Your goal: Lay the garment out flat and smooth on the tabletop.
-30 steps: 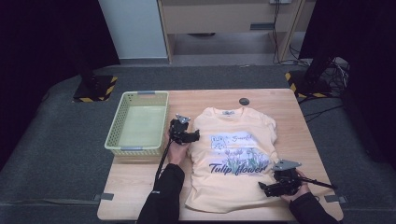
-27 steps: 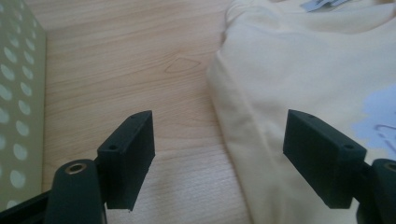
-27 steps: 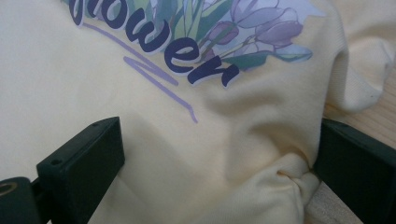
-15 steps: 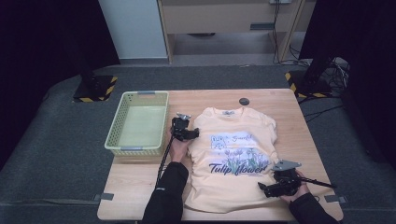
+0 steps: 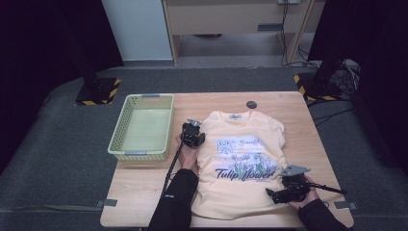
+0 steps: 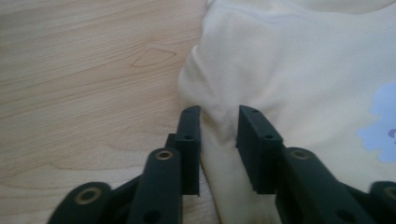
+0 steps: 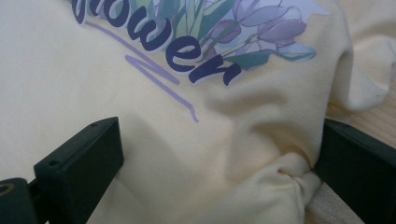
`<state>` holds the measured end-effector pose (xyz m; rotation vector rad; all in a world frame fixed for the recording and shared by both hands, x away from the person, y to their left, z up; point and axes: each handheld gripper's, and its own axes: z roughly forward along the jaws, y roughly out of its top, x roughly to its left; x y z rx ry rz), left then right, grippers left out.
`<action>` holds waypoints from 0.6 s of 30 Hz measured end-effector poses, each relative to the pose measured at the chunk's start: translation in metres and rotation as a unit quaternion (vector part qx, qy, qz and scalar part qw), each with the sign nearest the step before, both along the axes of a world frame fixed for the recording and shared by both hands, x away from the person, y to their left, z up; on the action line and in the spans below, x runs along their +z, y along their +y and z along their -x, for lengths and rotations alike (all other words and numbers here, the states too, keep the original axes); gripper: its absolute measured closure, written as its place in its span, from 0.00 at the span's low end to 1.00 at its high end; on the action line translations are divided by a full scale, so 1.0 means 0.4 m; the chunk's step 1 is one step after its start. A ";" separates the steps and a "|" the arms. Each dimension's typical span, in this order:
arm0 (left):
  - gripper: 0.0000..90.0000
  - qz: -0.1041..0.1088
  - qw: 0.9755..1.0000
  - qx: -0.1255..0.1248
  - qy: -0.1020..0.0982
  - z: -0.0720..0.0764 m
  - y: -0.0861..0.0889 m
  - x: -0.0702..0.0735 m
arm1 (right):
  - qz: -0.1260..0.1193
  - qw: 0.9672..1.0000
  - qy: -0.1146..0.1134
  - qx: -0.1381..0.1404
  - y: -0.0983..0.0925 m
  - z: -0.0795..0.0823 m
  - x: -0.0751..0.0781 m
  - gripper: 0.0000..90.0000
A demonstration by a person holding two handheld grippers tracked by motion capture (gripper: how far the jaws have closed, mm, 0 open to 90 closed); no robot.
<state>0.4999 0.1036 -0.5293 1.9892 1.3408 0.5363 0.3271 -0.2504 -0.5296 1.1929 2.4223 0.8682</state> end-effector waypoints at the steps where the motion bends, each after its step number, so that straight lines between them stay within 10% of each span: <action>1: 0.90 0.004 1.000 -0.001 0.003 0.000 -0.001 0.000 | 0.000 1.000 -0.001 0.001 0.000 0.000 0.000 0.04; 10: 0.96 0.037 0.999 0.007 0.014 0.004 0.010 0.040 | 0.000 1.000 0.001 0.002 0.000 0.000 0.000 0.04; 18: 0.97 0.092 0.994 -0.056 -0.020 0.046 -0.053 0.153 | 0.000 1.000 0.002 0.003 -0.001 0.000 0.000 0.04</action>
